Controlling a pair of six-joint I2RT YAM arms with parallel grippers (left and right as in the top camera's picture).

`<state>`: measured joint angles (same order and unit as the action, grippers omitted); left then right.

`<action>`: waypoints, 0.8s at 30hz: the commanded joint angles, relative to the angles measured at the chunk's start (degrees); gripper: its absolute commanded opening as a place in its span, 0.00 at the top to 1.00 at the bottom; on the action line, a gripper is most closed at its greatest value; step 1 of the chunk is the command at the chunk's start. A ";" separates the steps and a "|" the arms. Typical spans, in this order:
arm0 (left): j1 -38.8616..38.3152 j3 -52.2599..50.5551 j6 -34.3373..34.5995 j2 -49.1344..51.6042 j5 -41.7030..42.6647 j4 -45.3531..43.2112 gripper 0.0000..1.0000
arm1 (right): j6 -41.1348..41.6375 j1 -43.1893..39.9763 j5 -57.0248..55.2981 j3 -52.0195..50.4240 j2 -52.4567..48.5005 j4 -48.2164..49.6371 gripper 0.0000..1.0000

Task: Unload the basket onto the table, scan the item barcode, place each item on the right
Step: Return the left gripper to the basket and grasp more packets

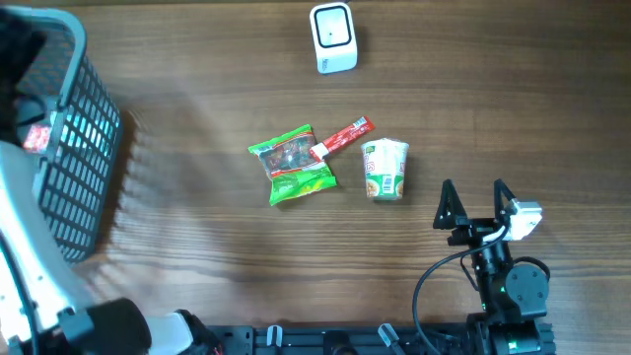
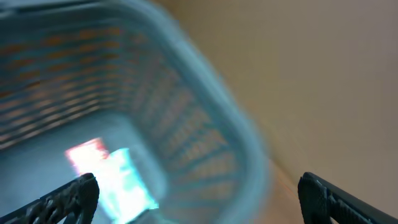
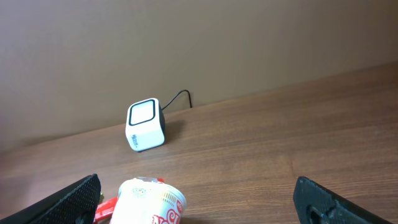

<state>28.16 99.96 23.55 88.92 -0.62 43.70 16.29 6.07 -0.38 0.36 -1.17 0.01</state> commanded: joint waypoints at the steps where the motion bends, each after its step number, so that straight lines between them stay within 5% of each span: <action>1: 7.17 0.11 0.94 7.08 -0.42 3.45 0.00 | 0.39 -0.15 0.48 -0.07 0.37 0.33 0.00; 6: 11.93 0.11 0.90 21.55 2.86 6.60 0.04 | 0.37 -0.15 0.48 -0.07 0.37 0.33 0.00; 9: 12.13 0.11 0.92 29.24 4.07 4.17 0.28 | 0.39 -0.15 0.48 -0.07 0.37 0.33 0.00; 10: 12.13 0.11 0.92 31.50 4.11 1.92 0.43 | 0.39 -0.15 0.48 -0.07 0.37 0.33 0.00; 11: 12.13 0.11 0.92 32.70 4.20 0.63 0.46 | 0.39 -0.15 0.48 -0.07 0.37 0.33 0.00; 13: 12.13 0.11 0.92 34.84 4.17 -1.09 0.31 | 0.39 -0.15 0.48 -0.07 0.37 0.33 0.00; 20: 12.13 -0.90 0.90 38.86 3.30 -4.81 0.18 | 0.39 -0.15 0.48 -0.07 0.37 0.33 0.00; 22: 12.17 -1.07 -0.63 39.67 2.97 -3.72 0.76 | 0.42 -0.15 0.48 -0.07 0.37 0.33 0.00; 23: 12.26 -1.05 -1.55 39.63 2.14 -3.04 0.88 | 0.39 -0.15 0.48 -0.07 0.37 0.35 0.00; 24: 12.50 -1.05 -2.36 39.04 0.70 -2.14 0.88 | 0.39 -0.15 0.48 -0.07 0.37 0.33 0.00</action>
<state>40.14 99.81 24.03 126.56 2.63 39.75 16.29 6.04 -0.38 0.36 -1.17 0.01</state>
